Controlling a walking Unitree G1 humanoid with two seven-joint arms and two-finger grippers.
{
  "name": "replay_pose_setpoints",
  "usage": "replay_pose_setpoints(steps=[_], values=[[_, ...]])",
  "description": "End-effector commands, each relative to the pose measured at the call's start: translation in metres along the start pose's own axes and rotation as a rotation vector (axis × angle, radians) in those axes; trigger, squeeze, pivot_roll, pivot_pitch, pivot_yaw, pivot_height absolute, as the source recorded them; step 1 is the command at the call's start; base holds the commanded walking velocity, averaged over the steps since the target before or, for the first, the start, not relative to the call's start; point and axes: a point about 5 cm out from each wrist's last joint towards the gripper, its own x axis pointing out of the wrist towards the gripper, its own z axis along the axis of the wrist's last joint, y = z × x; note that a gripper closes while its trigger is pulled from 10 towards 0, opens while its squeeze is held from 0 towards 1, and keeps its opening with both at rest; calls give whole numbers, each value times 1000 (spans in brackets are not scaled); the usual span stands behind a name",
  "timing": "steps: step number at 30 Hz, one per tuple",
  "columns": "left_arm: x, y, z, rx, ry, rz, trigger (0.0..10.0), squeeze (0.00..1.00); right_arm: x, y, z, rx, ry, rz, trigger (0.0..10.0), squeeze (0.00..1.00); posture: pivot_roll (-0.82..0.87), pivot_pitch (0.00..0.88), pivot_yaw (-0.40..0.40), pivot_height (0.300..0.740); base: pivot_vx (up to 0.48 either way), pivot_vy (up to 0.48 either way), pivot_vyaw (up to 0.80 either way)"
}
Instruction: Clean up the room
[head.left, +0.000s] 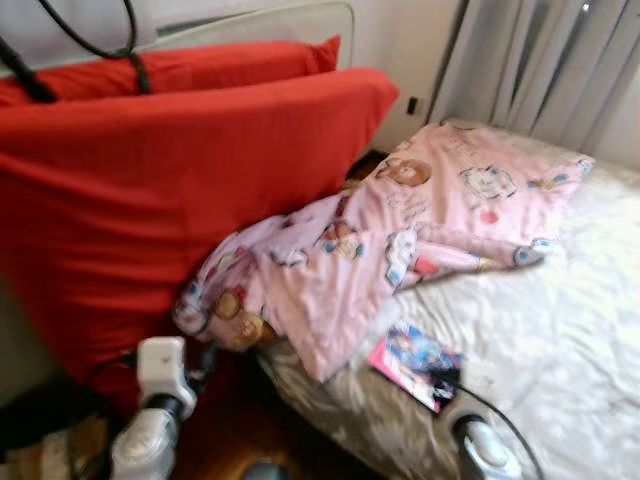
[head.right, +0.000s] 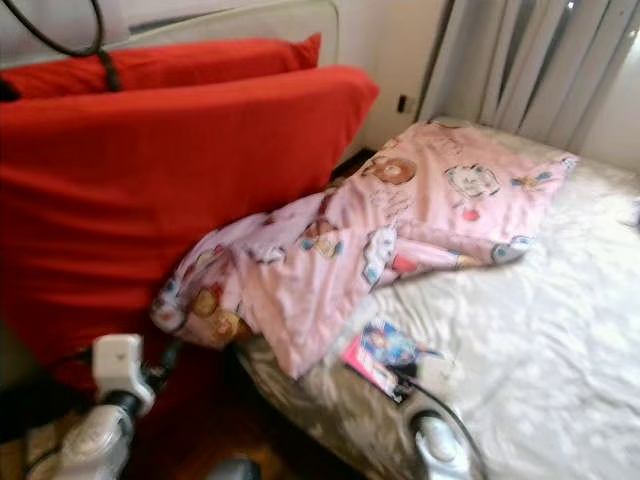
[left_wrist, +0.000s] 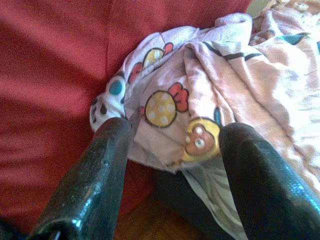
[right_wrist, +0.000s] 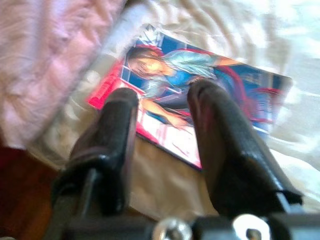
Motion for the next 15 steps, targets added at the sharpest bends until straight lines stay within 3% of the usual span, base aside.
replay_pose_setpoints(steps=[1, 7, 12, 13, 14, 15], values=[[3, -12, 1, -19, 2, -34, 10000, 0, -5, -17, -4, -5, 23, -49, 10000, 0, 72, 0, -39, 637, 0, 0, -613], [3, -12, 2, -12, 1, -46, 10000, 0, -4, -15, -4, -3, 19, -51, 10000, 0, 77, 0, -31, 637, 0, 0, -601], [3, -11, 4, -4, 2, -57, 10000, 0, -1, -12, -1, 40, 23, -46, 10000, 0, 75, 0, -19, 637, 0, 0, 0], [3, -11, 4, -1, 3, -62, 10000, 0, 0, -11, 0, 53, 29, -40, 10000, 871, 75, 0, -16, 637, 0, 0, 0], [3, -11, 5, 1, 3, -65, 10000, 0, 1, -11, 0, 56, 32, -40, 10000, 871, 76, 0, -13, 637, 0, 0, 0], [3, -11, 5, 5, 4, -71, 10000, 0, 2, -11, 1, 87, 40, -58, 10000, 1000, 79, 0, -9, 637, 0, 0, 0]])
